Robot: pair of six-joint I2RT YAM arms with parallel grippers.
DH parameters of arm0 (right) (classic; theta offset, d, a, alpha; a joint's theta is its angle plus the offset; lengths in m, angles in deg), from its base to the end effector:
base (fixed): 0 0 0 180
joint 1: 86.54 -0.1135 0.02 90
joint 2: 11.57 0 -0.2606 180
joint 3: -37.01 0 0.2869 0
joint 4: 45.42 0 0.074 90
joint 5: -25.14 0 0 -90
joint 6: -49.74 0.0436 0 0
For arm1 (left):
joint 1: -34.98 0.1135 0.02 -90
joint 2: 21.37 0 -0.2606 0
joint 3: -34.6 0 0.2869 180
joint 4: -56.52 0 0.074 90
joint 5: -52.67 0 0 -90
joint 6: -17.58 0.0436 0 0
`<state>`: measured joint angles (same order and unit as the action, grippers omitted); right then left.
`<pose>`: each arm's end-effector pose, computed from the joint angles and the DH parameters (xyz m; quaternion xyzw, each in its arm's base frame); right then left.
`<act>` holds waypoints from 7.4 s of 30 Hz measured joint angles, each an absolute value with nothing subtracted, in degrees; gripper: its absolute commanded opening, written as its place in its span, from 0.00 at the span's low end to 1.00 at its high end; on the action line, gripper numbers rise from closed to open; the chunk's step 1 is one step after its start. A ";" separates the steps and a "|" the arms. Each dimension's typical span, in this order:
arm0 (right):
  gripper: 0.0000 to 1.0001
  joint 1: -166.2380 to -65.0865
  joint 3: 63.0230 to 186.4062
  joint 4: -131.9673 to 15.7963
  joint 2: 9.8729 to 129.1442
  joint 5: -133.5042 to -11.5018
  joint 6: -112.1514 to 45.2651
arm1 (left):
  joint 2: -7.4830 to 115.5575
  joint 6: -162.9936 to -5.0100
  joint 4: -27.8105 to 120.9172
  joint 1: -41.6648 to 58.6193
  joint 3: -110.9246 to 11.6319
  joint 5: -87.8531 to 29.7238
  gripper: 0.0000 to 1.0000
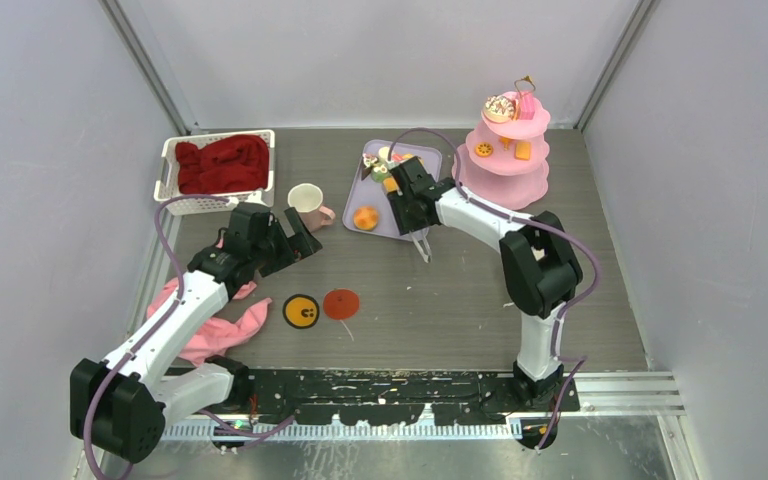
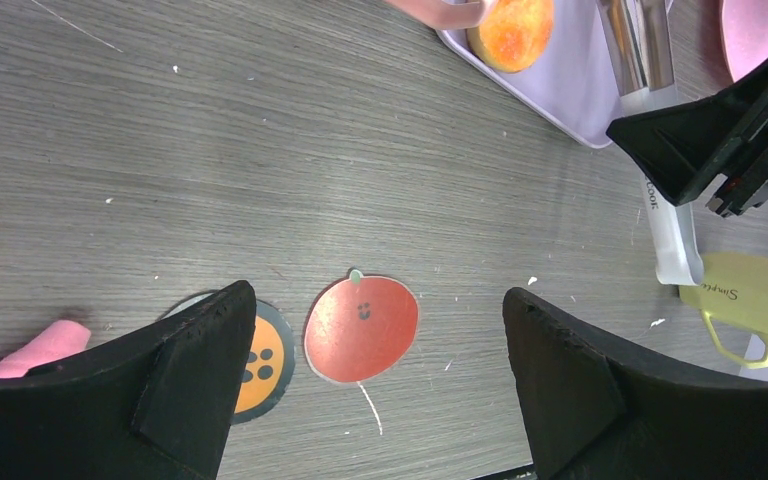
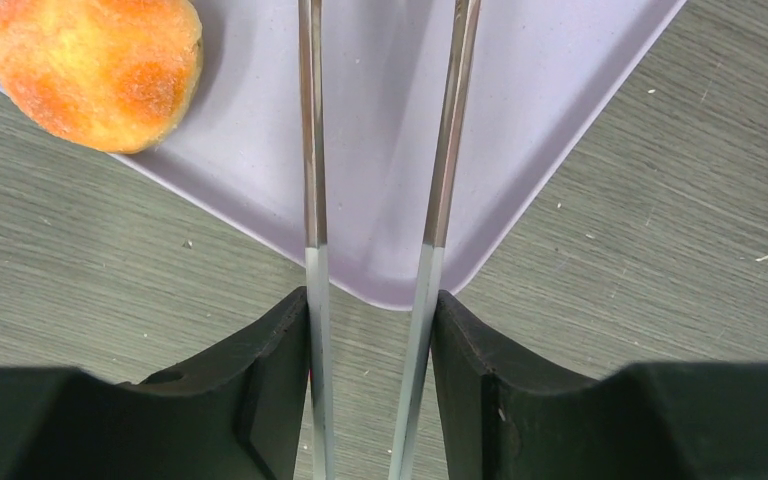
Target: Serve the afternoon tea
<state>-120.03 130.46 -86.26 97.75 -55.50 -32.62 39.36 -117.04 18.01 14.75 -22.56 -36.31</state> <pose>0.3762 0.2404 0.1832 -0.1908 0.9359 0.0271 0.2948 0.2495 -0.0928 0.2442 -0.1895 0.8939 -0.2246 0.3384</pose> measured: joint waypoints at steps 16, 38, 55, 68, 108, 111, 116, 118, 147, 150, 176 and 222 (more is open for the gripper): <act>0.27 -120.01 129.18 -86.09 97.00 -55.52 -32.71 | 38.84 -117.02 18.01 14.75 -22.45 -36.68 0.93; 0.27 -119.40 115.89 -86.99 75.10 -55.43 -31.46 | 39.14 -117.02 18.06 14.75 -22.45 -36.16 0.93; 0.26 -110.89 115.62 -89.94 65.03 -54.75 -31.37 | 39.14 -117.02 18.06 14.75 -22.45 -35.96 0.93; 0.27 -99.46 116.04 -91.95 60.35 -54.40 -32.20 | 39.16 -117.04 18.12 14.75 -22.45 -35.44 0.93; 0.50 -93.54 119.89 -89.13 69.44 -54.43 -32.12 | 39.16 -117.02 18.23 14.75 -22.45 -35.13 0.93; 0.47 -93.54 119.89 -89.74 68.33 -54.53 -31.94 | 39.16 -117.02 18.28 14.75 -22.45 -35.13 0.93; 0.38 -93.56 119.84 -91.16 62.14 -56.59 -31.07 | 39.16 -117.02 18.28 14.75 -22.45 -35.13 0.93; 0.37 -94.09 119.23 -91.93 58.58 -57.53 -30.65 | 39.16 -117.02 18.30 14.75 -22.45 -35.13 0.93; 0.44 -123.40 117.94 -86.90 75.63 -60.09 -27.64 | 38.57 -116.98 17.99 14.75 -22.45 -35.85 0.93; 0.46 -124.62 117.98 -86.26 76.59 -62.25 -27.72 | 38.57 -116.96 17.97 14.75 -22.45 -36.09 0.93; 0.46 -123.59 120.06 -85.61 82.77 -61.31 -29.41 | 38.38 -116.98 17.90 14.75 -22.45 -36.24 0.93; 0.21 -125.32 117.37 -79.18 85.48 -57.84 -28.97 | 37.96 -116.91 17.58 14.75 -22.45 -36.29 0.93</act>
<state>-125.32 117.37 -79.18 85.48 -57.84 -28.97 37.96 -116.91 17.58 14.75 -22.45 -36.29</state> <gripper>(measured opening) 0.297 0.928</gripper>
